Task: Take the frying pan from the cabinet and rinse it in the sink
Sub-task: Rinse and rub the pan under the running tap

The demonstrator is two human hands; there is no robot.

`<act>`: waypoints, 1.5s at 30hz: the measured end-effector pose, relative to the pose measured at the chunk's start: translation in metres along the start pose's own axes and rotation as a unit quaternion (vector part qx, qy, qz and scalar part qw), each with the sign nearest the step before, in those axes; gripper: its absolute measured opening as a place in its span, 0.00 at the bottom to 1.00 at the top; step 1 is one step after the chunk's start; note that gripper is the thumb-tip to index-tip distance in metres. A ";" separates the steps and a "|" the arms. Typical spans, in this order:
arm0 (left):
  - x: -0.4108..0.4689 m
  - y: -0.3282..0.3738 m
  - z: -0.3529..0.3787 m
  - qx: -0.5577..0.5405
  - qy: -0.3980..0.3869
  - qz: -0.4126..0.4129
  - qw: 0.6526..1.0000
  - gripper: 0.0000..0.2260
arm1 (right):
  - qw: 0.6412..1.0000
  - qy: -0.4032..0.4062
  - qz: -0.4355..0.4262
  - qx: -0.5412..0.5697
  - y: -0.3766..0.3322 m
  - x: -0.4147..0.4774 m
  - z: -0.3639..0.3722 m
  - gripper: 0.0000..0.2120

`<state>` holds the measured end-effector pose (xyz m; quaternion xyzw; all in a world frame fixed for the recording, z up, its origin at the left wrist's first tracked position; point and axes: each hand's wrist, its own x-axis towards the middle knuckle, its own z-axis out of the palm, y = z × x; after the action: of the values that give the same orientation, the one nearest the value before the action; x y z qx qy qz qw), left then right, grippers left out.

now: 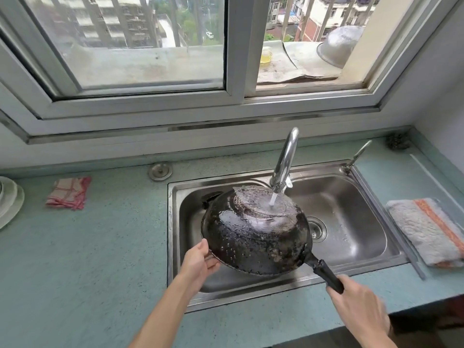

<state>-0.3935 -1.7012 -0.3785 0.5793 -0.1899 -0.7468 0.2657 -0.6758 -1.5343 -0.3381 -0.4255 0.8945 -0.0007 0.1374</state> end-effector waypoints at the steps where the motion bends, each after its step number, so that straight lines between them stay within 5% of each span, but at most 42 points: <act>1: 0.001 -0.005 -0.004 -0.014 0.003 -0.014 1.000 0.14 | 1.000 0.005 -0.012 -0.013 0.001 0.007 0.000 0.13; 7: 0.008 -0.025 -0.012 -0.154 0.018 -0.095 0.983 0.11 | 0.991 0.032 -0.094 -0.089 0.006 0.051 -0.007 0.14; 15: -0.002 -0.049 -0.011 -0.198 0.020 -0.149 0.969 0.11 | 0.978 0.028 -0.162 -0.129 0.018 0.087 -0.011 0.18; 22: -0.031 -0.040 -0.016 -0.224 0.003 -0.043 0.974 0.11 | 0.975 0.005 -0.197 -0.101 0.014 0.095 0.000 0.14; 32: -0.063 0.029 0.030 -0.183 -0.046 0.113 0.976 0.12 | 0.983 -0.108 -0.139 0.055 0.018 0.059 0.013 0.20; 45: -0.071 0.062 0.051 -0.082 -0.077 0.130 0.985 0.15 | 0.962 -0.192 -0.150 0.126 -0.009 0.037 0.012 0.25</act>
<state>-0.4183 -1.7075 -0.2748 0.4667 -0.2215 -0.7613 0.3920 -0.6885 -1.5666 -0.3579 -0.5261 0.7698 -0.0524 0.3576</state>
